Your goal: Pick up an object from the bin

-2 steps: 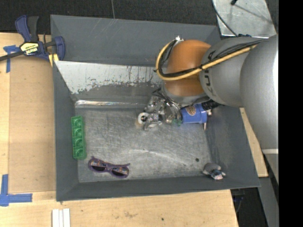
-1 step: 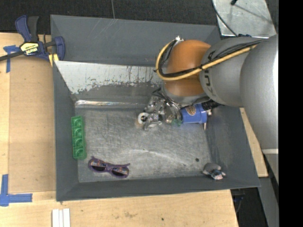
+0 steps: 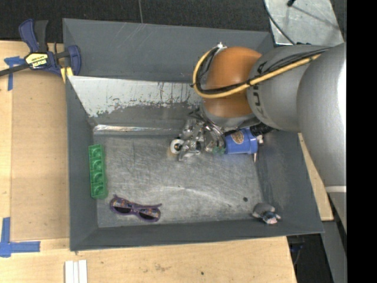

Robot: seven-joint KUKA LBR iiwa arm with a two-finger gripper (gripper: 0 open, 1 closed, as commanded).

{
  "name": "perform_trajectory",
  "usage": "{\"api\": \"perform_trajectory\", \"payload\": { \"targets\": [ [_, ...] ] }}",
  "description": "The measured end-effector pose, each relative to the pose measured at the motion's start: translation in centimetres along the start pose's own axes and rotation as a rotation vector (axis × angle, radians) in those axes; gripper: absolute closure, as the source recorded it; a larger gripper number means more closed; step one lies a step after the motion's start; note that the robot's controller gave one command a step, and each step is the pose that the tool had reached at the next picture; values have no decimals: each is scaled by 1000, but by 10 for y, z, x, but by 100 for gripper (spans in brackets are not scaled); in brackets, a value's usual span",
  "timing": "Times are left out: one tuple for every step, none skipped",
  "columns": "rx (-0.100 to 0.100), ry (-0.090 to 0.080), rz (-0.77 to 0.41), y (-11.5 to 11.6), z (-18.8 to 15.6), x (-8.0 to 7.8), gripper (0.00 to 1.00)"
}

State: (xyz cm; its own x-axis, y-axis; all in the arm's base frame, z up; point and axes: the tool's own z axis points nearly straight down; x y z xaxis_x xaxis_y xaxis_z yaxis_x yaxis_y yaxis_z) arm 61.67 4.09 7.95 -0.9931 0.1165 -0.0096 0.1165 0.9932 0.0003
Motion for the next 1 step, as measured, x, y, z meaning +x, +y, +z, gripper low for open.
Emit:
{"api": "perform_trajectory", "payload": {
  "targets": [
    [0,1,3,4,1,-2,100]
  ]
}}
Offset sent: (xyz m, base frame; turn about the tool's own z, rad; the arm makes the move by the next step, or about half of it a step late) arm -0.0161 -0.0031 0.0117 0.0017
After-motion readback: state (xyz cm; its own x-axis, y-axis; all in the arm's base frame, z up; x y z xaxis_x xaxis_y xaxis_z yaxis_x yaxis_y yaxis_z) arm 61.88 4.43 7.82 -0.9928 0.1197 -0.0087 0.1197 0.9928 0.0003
